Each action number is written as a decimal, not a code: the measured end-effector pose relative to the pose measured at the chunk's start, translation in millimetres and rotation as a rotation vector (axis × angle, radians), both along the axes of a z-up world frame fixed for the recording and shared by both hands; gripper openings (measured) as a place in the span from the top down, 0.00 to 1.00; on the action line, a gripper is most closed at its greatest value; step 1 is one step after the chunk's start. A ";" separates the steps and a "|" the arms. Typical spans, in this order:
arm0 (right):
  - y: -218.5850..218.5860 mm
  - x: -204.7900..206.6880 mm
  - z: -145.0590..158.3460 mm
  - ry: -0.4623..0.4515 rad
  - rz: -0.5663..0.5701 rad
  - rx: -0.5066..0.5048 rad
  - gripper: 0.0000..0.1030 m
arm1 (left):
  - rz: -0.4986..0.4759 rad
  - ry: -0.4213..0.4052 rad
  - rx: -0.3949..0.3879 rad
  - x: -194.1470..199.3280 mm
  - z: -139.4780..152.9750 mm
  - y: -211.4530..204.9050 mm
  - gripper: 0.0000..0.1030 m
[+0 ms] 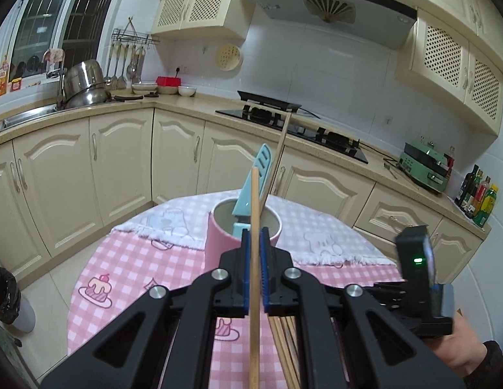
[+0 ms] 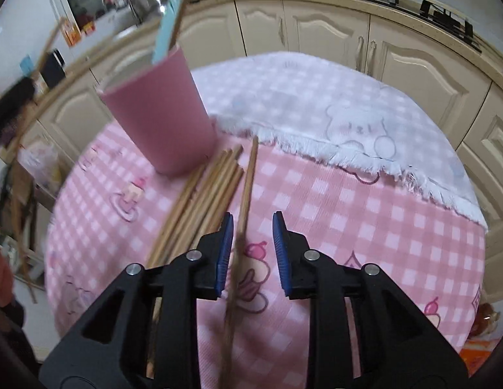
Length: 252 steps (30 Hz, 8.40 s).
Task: Organize utensils
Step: 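Lift both chopsticks and drop them into the pink cup, opening both tools, then grasp the black spork with the right tool while the left tool returns to the chopsticks, then grasp a chopstick with the left tool while the right tool holds the spork, then lift the chopstick and spork over the pink cup and open both tools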
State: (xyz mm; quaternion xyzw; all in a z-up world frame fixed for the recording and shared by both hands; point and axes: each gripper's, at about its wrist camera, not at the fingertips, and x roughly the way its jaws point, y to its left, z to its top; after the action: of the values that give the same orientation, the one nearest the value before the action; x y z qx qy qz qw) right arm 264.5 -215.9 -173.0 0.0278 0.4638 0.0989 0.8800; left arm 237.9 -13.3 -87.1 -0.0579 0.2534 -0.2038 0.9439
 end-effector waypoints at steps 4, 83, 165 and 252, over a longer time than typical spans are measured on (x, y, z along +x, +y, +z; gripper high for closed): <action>8.7 11.4 -7.6 0.037 0.022 -0.006 0.75 | 0.002 0.006 0.006 1.1 -3.6 2.2 0.95; 14.5 60.2 146.3 -0.700 -0.001 0.339 0.13 | 0.193 -0.304 -0.229 115.2 32.1 7.3 0.22; 7.4 -66.4 -5.5 0.037 0.346 -0.029 0.79 | 0.001 0.385 0.425 9.0 -113.0 -48.1 0.04; -10.5 -77.6 55.3 -0.287 0.195 0.193 0.70 | -0.075 0.146 0.097 -21.8 -45.5 -13.4 0.95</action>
State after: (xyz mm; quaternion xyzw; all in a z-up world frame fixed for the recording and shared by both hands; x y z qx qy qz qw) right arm 186.9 -226.4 -117.7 0.0527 0.3223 0.2305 0.9166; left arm 216.1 -26.7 -132.6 -0.0174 0.3332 -0.2215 0.9163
